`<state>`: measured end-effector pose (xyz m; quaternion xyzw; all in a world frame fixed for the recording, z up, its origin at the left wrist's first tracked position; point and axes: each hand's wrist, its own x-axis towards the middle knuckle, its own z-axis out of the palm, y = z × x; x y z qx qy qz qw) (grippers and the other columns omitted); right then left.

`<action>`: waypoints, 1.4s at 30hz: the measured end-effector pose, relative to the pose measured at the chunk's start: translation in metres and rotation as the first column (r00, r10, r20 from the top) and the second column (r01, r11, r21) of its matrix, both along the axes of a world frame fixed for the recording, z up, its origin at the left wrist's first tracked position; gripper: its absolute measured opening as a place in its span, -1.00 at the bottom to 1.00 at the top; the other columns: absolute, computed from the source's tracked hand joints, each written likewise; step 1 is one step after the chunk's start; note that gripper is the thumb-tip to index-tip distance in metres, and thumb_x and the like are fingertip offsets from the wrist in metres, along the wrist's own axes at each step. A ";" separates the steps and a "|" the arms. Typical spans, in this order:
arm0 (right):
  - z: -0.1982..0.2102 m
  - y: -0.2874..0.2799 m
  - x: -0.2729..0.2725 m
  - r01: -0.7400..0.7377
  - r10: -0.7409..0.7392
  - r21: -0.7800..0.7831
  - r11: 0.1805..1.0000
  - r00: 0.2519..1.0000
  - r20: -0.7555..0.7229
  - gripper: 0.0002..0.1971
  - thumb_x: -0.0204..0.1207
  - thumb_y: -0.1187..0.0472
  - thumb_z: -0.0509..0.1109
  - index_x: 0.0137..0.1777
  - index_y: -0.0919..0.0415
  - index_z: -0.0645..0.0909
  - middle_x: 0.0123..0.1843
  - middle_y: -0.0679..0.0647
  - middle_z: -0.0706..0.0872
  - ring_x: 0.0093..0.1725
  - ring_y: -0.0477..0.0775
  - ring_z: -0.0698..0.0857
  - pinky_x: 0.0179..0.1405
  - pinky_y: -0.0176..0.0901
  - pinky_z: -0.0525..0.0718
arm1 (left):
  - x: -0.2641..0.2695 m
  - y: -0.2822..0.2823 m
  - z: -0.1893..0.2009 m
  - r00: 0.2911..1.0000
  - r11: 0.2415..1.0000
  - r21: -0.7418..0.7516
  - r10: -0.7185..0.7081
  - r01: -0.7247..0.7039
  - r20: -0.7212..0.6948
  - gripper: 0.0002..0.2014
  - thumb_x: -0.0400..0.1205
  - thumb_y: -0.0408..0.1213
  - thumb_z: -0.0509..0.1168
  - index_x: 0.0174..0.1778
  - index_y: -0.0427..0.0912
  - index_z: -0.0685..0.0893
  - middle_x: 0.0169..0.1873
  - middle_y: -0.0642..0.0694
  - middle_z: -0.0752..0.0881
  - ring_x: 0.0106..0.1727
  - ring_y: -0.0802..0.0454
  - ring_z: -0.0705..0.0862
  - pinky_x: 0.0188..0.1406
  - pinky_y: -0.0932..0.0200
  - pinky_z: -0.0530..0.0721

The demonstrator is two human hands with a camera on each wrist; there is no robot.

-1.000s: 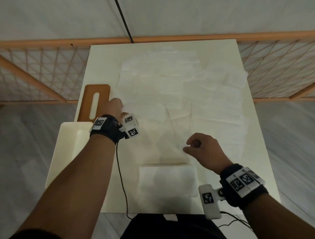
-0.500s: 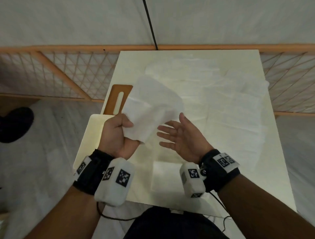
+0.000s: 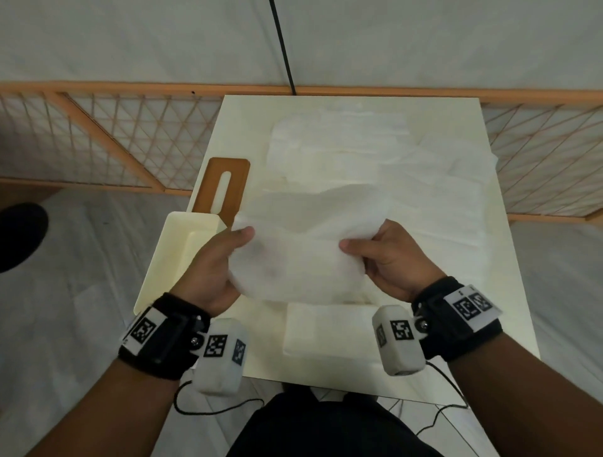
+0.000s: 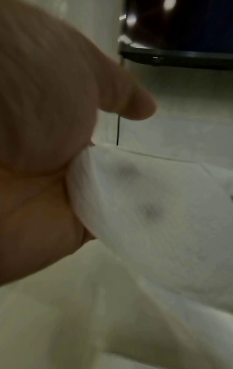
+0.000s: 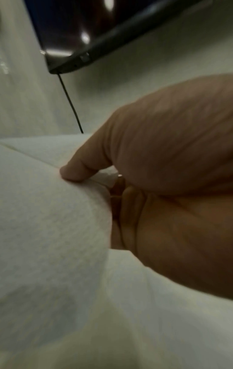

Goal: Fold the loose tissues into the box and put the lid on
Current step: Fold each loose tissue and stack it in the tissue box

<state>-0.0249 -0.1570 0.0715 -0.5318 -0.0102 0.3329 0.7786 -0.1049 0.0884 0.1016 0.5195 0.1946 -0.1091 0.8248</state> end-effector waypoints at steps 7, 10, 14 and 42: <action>0.004 -0.026 0.003 0.033 -0.015 -0.183 0.983 0.995 0.103 -0.78 0.51 0.54 0.43 0.13 0.41 0.75 0.14 0.34 0.82 0.16 0.38 0.80 0.23 0.29 0.73 | 0.007 -0.007 -0.016 0.995 0.894 0.446 -0.079 0.042 0.064 -0.77 0.66 -0.39 0.36 0.09 0.02 0.80 0.10 -0.01 0.84 0.18 -0.04 0.79 0.11 0.03 0.74; 0.003 -0.034 0.003 0.111 -0.083 -0.204 0.973 0.986 0.142 -0.82 0.51 0.56 0.43 0.02 0.40 0.79 0.08 0.35 0.83 0.11 0.38 0.81 0.20 0.29 0.74 | 0.007 -0.007 -0.019 0.992 0.904 0.428 -0.074 0.023 0.102 -0.72 0.65 -0.38 0.36 -0.05 0.12 0.88 0.11 0.00 0.84 0.19 -0.01 0.79 0.18 0.01 0.70; 0.004 -0.040 0.002 0.195 -0.168 -0.155 0.968 0.971 0.173 -0.74 0.53 0.59 0.37 -0.02 0.32 0.84 0.08 0.34 0.83 0.09 0.37 0.82 0.12 0.21 0.77 | 0.006 -0.006 -0.022 0.980 0.901 0.434 -0.097 0.013 0.171 -0.76 0.58 -0.30 0.38 0.06 0.11 0.83 0.16 0.01 0.82 0.24 -0.01 0.77 0.19 0.05 0.73; -0.014 -0.057 -0.002 0.164 -0.164 -0.020 0.986 0.986 0.015 -0.59 0.52 0.35 0.10 -0.04 0.49 0.80 0.26 0.38 0.76 0.36 0.39 0.65 0.19 -0.03 0.61 | 0.000 -0.001 -0.044 0.965 0.833 0.552 -0.130 -0.019 0.228 -0.67 0.69 -0.53 0.27 0.02 -0.03 0.85 -0.01 0.02 0.87 0.10 -0.08 0.80 0.04 0.15 0.77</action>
